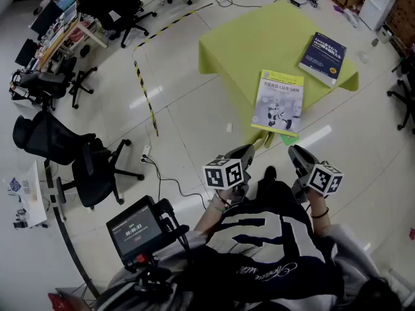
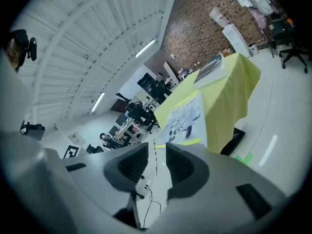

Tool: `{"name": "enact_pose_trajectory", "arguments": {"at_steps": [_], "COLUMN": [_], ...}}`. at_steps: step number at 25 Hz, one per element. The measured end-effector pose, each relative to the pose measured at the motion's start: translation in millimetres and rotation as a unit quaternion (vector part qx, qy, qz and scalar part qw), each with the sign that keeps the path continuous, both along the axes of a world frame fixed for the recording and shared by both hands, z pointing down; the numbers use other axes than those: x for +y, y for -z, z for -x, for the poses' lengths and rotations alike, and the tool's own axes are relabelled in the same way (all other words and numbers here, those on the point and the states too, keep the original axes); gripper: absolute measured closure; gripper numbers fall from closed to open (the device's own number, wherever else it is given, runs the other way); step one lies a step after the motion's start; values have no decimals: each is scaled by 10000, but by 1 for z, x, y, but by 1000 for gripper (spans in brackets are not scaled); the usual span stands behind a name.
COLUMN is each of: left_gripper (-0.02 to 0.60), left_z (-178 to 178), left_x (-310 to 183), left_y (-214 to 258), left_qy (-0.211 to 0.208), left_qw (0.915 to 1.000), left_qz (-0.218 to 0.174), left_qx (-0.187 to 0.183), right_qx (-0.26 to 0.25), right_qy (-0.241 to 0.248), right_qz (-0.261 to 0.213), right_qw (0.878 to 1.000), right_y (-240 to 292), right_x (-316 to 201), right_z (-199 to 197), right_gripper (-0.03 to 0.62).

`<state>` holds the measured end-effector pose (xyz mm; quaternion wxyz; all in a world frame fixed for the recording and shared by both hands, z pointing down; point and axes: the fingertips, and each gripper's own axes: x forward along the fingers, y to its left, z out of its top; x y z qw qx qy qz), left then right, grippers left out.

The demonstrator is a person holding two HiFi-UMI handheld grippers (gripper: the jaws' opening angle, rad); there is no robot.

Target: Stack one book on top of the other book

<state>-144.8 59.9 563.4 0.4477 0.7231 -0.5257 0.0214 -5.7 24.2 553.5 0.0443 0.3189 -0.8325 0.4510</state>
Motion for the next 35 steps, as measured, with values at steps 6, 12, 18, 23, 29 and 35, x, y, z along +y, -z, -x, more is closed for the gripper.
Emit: {"name": "enact_pose_trajectory", "arguments": {"at_steps": [6, 12, 18, 23, 29, 35], "left_gripper": [577, 574, 540, 474, 434, 434], "left_z": [-15, -16, -10, -8, 1, 7], "left_x": [-52, -75, -83, -84, -94, -96], "left_y": [-8, -28, -42, -48, -62, -71], "left_qy": [-15, 130, 342, 308, 277, 259], "left_qw": [9999, 9985, 9966, 9958, 9943, 9922], "left_qz": [145, 515, 720, 858, 1023, 1092], "left_qx": [23, -132, -205, -114, 107, 541], "right_qx": [175, 222, -232, -672, -1271, -1073], "right_qy": [85, 346, 743, 921, 868, 1051], "right_qz": [261, 740, 1326, 1324, 1689, 1696], "right_qw": [9995, 9964, 9881, 9846, 9735, 9740], "right_y": [-31, -80, -112, -104, -93, -89], "right_x": [-71, -114, -126, -126, -133, -99], "right_z": [-17, -20, -5, 5, 4, -15], "right_gripper": [408, 331, 313, 421, 503, 508]}}
